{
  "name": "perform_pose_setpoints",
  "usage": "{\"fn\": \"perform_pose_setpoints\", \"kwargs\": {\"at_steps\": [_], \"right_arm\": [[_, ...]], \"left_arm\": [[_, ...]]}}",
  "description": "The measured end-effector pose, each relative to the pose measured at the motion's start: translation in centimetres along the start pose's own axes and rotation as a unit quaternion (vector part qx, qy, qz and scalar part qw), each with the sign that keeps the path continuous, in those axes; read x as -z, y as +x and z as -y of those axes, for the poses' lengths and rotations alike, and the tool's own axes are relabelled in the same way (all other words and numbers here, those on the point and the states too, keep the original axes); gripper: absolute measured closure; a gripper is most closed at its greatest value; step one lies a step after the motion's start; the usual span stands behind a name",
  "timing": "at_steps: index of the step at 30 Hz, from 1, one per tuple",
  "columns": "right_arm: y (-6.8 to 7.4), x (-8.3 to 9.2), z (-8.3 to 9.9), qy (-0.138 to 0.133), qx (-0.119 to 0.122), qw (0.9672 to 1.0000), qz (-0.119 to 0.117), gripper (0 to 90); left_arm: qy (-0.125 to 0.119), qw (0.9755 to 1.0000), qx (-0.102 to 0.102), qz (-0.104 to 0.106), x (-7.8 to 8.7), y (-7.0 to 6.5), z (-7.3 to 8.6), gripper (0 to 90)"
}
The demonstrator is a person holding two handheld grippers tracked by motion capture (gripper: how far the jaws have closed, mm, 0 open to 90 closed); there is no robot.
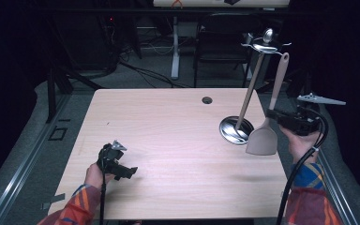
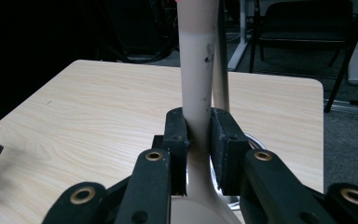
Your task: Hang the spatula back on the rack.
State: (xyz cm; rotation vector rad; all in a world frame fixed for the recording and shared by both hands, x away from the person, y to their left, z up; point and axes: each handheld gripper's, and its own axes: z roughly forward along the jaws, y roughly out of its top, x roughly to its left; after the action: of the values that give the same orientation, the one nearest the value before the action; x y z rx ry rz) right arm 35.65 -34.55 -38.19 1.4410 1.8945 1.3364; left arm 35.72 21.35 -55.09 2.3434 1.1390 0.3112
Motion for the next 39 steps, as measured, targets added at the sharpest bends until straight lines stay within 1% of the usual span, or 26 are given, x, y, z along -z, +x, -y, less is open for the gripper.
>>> {"fn": "perform_pose_setpoints", "kwargs": {"at_steps": [4,6,9,12,13,14,19,27,29,34,35,36,39], "right_arm": [[0.0,0.0,0.0,-0.002,0.004,0.9998,0.019,77.4],[0.1,-0.1,0.0,-0.004,0.009,0.9994,0.033,77.2],[-0.1,-0.4,0.0,-0.003,0.011,0.9993,0.034,77.1],[-0.3,-0.7,-0.1,-0.004,0.011,0.9995,0.031,76.8],[-0.5,-0.8,-0.1,-0.005,0.012,0.9995,0.03,76.6],[-0.6,-0.9,-0.1,-0.006,0.012,0.9996,0.027,76.4],[-1.3,-1.3,0.1,-0.018,0.005,0.9994,0.03,75.0],[-1.4,-2.0,-0.1,-0.023,0.01,0.9986,0.047,74.4],[-1.4,-2.2,-0.1,-0.027,0.01,0.9981,0.054,74.3],[-1.2,-2.6,-0.1,-0.029,0.02,0.9967,0.074,74.3],[-1.2,-2.6,-0.1,-0.029,0.02,0.9967,0.074,74.3],[-1.1,-2.7,-0.2,-0.028,0.024,0.9958,0.084,74.4],[-1.0,-2.9,-0.2,-0.03,0.026,0.9956,0.086,74.5]], "left_arm": [[0.001,1.0,-0.001,0.0,0.0,0.0,0.0,0.0],[0.001,1.0,-0.001,0.0,0.0,0.0,0.0,0.1],[0.001,1.0,-0.001,0.0,0.0,0.0,0.0,0.0],[0.001,1.0,-0.002,-0.003,0.0,0.0,0.0,0.0],[0.001,1.0,0.0,0.0,0.0,0.0,0.0,0.1],[0.0,1.0,0.0,-0.002,0.0,0.0,0.0,0.0],[0.001,1.0,0.0,-0.002,0.0,0.0,0.1,0.1],[0.001,1.0,0.0,-0.003,-0.1,0.0,0.0,0.0],[0.001,1.0,0.004,-0.003,-0.1,0.0,0.1,0.0],[0.001,1.0,0.003,-0.003,-0.1,0.0,0.1,0.0],[0.001,1.0,0.003,-0.003,-0.1,0.0,0.1,0.0],[0.001,1.0,0.003,-0.003,-0.1,0.0,0.1,0.0],[0.001,1.0,0.004,-0.003,-0.1,0.0,0.1,0.0]]}}
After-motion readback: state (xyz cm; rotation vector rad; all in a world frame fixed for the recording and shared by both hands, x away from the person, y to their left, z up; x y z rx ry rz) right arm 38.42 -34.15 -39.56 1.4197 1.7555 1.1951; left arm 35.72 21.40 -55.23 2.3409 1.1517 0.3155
